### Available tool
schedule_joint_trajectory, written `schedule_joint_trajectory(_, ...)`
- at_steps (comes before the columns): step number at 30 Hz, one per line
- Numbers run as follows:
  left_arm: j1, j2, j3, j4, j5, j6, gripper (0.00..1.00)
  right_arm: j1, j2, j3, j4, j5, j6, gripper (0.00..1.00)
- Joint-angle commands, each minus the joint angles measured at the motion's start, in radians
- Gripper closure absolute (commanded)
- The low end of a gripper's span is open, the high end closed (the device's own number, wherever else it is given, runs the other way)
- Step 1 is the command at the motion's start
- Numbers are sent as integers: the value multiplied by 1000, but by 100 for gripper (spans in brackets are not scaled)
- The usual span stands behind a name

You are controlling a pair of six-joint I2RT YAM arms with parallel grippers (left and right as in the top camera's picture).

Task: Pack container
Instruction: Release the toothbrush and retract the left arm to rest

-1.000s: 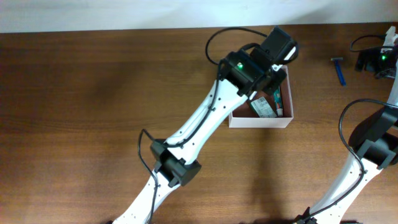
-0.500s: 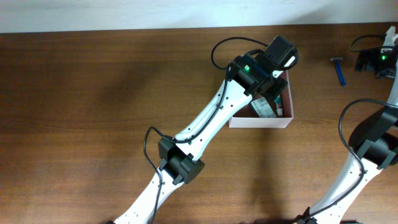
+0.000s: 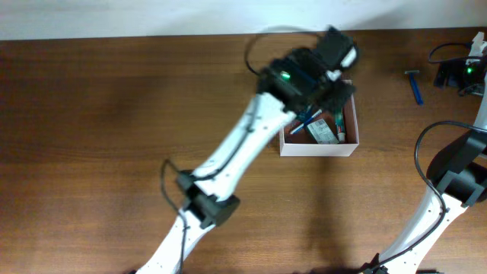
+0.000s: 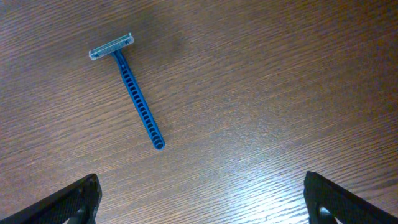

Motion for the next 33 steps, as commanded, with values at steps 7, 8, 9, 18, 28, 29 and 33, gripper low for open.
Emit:
schedule_joint_trajectory(7, 306, -287, 33, -47, -204, -83, 0, 1, 3, 20, 0, 9, -7, 1)
schedule_joint_trajectory(8, 363, -286, 32, -76, -203, -109, 1, 1, 3, 20, 0, 9, -7, 1)
schedule_joint_trajectory(9, 402, -281, 30, -97, -203, -137, 1, 1, 3, 20, -1, 9, -7, 1)
schedule_joint_trajectory(18, 662, -203, -25, -246, -198, -346, 1, 1, 3, 20, -1, 9, -7, 1)
schedule_joint_trajectory(28, 725, -85, -105, -260, -181, -352, 1, 1, 3, 20, 0, 9, -7, 1)
schedule_joint_trajectory(29, 724, -74, -108, -260, -181, -352, 0, 1, 3, 20, 0, 9, -7, 1)
schedule_joint_trajectory(33, 724, -32, -110, -261, -181, -352, 1, 1, 3, 20, 0, 9, -7, 1)
